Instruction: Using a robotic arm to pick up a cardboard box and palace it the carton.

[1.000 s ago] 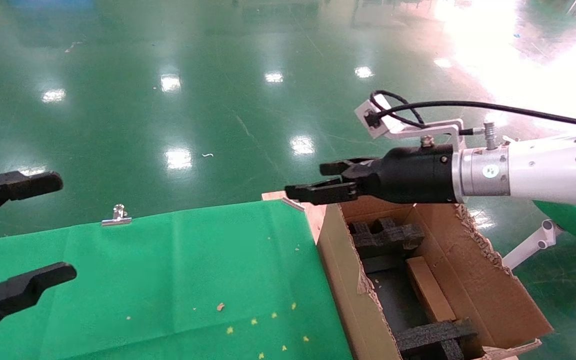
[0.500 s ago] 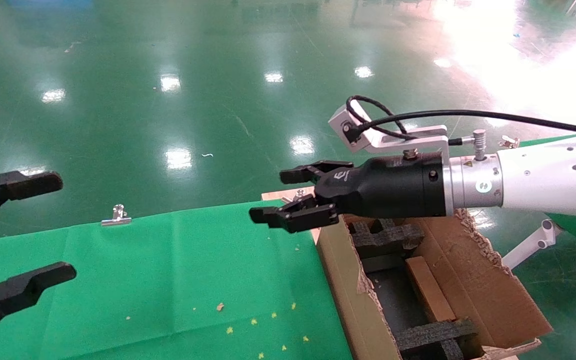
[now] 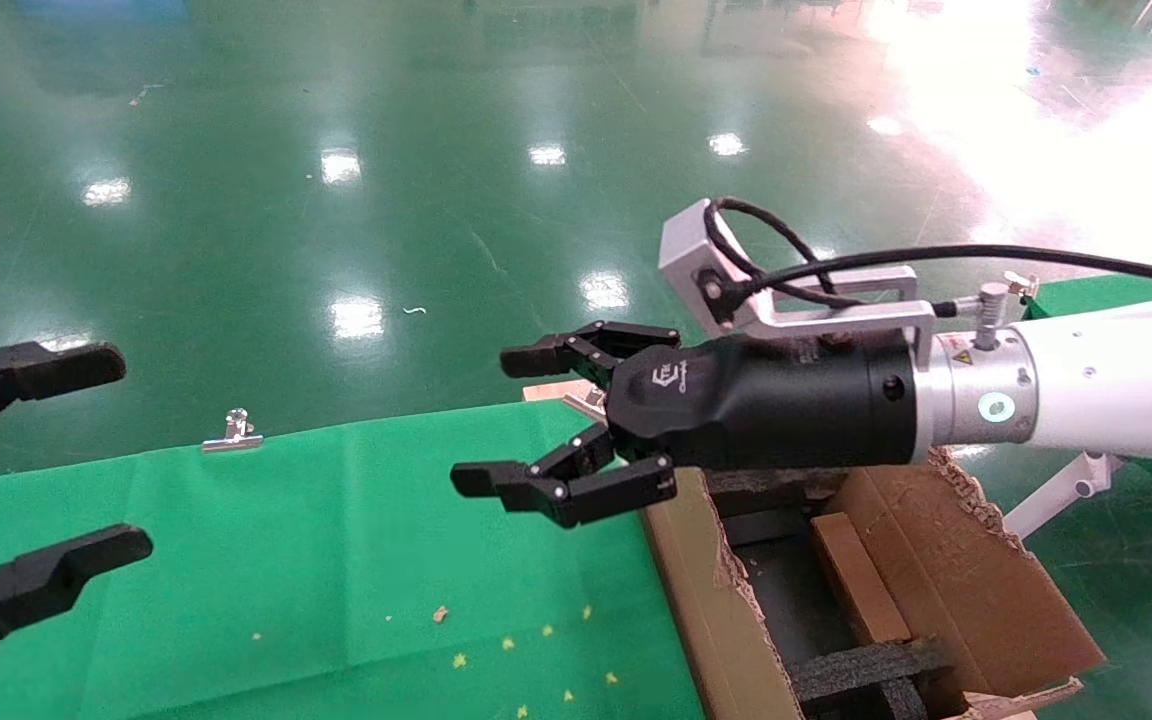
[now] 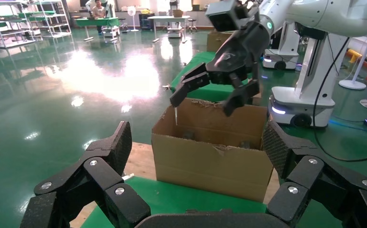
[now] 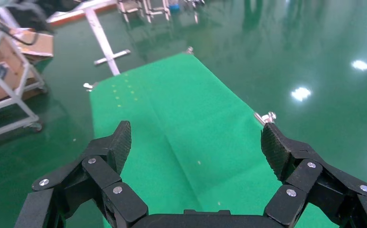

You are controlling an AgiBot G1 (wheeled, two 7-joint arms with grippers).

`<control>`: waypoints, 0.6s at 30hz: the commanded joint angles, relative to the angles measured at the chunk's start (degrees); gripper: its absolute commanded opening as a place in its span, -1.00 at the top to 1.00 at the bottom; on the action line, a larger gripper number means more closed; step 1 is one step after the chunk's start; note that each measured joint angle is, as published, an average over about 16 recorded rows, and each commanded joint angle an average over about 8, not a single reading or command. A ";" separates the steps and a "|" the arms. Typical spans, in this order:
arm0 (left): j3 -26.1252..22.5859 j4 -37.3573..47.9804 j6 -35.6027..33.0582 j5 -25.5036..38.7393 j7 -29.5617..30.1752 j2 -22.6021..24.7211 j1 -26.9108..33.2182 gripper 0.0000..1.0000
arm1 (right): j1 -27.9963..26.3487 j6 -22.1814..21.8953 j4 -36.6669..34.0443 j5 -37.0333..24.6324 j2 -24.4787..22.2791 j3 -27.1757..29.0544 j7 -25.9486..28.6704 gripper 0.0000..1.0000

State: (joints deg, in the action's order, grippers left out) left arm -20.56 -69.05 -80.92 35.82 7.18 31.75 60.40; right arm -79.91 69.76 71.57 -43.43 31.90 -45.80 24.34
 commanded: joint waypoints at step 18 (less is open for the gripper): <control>0.00 0.00 0.00 0.00 0.00 0.00 0.00 -1.00 | 15.14 13.15 1.66 1.30 2.57 24.57 -11.21 -1.00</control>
State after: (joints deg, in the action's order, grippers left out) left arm -20.56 -69.05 -80.92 35.82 7.18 31.75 60.39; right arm -65.16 82.57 73.18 -42.17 34.41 -21.82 13.45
